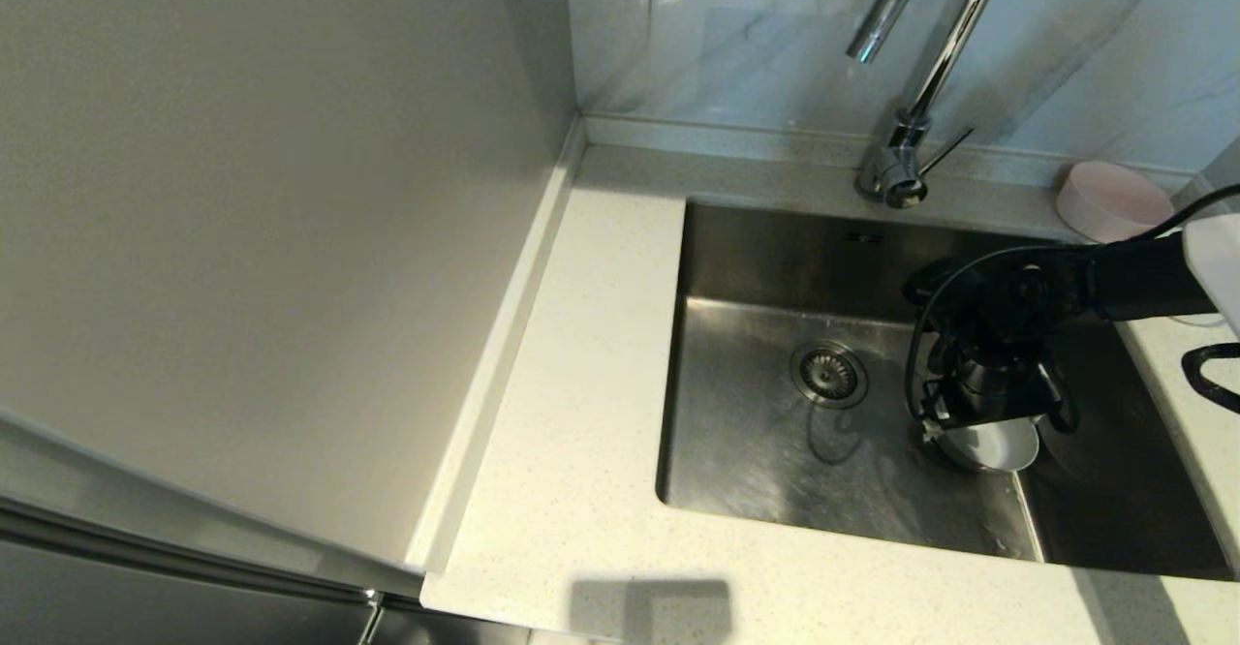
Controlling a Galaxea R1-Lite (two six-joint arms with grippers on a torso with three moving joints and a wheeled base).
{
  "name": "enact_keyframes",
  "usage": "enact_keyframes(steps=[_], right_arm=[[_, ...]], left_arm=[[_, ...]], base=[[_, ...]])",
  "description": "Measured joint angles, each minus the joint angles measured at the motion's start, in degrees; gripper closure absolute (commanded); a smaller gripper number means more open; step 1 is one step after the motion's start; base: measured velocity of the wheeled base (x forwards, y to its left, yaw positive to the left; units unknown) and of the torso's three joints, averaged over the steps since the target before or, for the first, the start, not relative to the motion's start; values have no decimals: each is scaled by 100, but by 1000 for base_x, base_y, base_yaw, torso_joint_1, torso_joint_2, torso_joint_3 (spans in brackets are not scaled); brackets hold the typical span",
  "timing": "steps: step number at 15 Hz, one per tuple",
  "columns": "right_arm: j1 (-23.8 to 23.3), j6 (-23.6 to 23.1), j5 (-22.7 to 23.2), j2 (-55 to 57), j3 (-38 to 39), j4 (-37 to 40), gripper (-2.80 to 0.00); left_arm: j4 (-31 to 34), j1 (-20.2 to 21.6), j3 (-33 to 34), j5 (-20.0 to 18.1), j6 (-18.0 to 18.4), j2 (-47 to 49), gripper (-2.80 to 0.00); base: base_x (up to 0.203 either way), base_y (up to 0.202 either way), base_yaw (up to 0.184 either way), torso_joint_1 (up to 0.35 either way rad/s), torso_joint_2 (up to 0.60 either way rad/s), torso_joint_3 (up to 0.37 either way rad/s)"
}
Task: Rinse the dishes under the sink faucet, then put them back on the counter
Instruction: Put a bowl back to the table from the sink
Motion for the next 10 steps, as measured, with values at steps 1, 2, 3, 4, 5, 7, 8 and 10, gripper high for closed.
enact_keyframes(steps=[1, 2, 3, 4, 5, 7, 8, 10], right_arm=[[-5, -6, 40, 96, -63, 0, -280], [-16, -9, 120, 195, -150, 5, -280], [-36, -19, 190, 308, -278, 5, -280], [-69, -28, 209, 433, -443, 3, -280], [-110, -31, 212, 555, -599, 2, -280], [-225, -55, 217, 830, -908, 2, -280], [-282, -64, 212, 956, -1034, -2, -280], [-396, -68, 195, 1216, -1288, -4, -280]], left_arm=[[0, 0, 0, -2, 5, 0, 0], [1, 0, 0, 0, 2, 0, 0], [0, 0, 0, -5, 2, 0, 0], [0, 0, 0, 0, 2, 0, 0], [0, 0, 0, 0, 1, 0, 0], [0, 0, 0, 0, 5, 0, 0], [0, 0, 0, -1, 2, 0, 0], [0, 0, 0, 0, 1, 0, 0]], base=[[0, 0, 0, 0, 0, 0], [0, 0, 0, 0, 0, 0], [0, 0, 0, 0, 0, 0], [0, 0, 0, 0, 0, 0], [0, 0, 0, 0, 0, 0], [0, 0, 0, 0, 0, 0], [0, 0, 0, 0, 0, 0], [0, 0, 0, 0, 0, 0]])
